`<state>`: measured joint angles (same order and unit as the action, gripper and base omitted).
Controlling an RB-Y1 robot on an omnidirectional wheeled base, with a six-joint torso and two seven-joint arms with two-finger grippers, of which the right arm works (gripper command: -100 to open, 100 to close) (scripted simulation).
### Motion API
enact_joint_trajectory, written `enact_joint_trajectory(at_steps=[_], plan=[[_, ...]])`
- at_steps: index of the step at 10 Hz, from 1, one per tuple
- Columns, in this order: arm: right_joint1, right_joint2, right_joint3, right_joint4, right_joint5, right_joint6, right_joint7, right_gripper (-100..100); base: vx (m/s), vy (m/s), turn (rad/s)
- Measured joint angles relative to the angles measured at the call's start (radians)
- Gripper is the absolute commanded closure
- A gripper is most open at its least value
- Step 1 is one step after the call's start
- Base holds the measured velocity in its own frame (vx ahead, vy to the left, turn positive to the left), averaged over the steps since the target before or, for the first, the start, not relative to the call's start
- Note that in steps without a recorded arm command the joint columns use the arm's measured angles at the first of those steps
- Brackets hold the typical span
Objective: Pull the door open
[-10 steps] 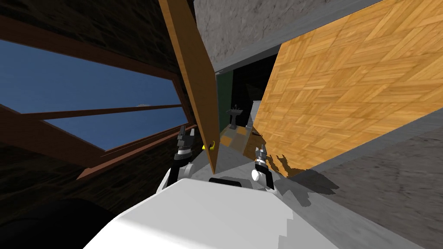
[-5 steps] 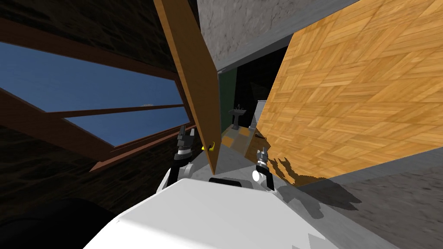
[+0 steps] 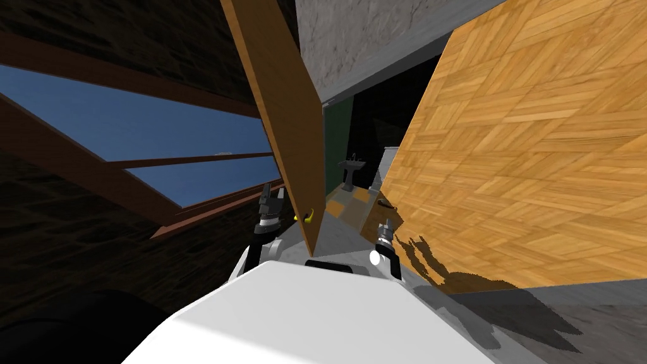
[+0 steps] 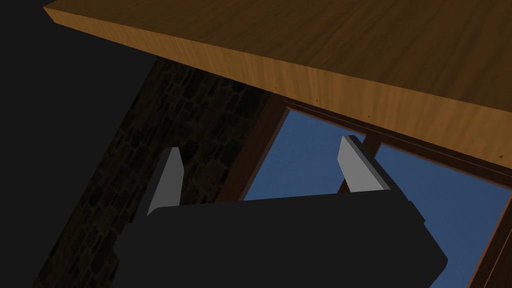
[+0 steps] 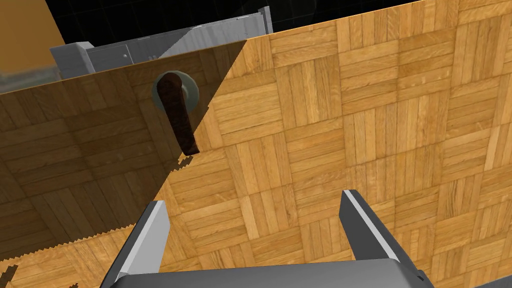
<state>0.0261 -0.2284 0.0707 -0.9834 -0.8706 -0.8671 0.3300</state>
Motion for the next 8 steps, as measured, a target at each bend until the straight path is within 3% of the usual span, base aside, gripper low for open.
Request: enact_joint_trajectory(at_steps=[3, 6, 8], plan=[[-0.03, -0.008, 0.003, 0.081, -0.052, -0.021, 0.025, -100, 0.047, -0.076, 0.126], [-0.072, -0.022, 0.009, 0.196, -0.109, -0.052, 0.037, -100, 0.06, -0.089, 0.167], [-0.077, -0.029, 0.007, 0.223, -0.148, -0.057, 0.063, -100, 0.061, -0.078, 0.154]])
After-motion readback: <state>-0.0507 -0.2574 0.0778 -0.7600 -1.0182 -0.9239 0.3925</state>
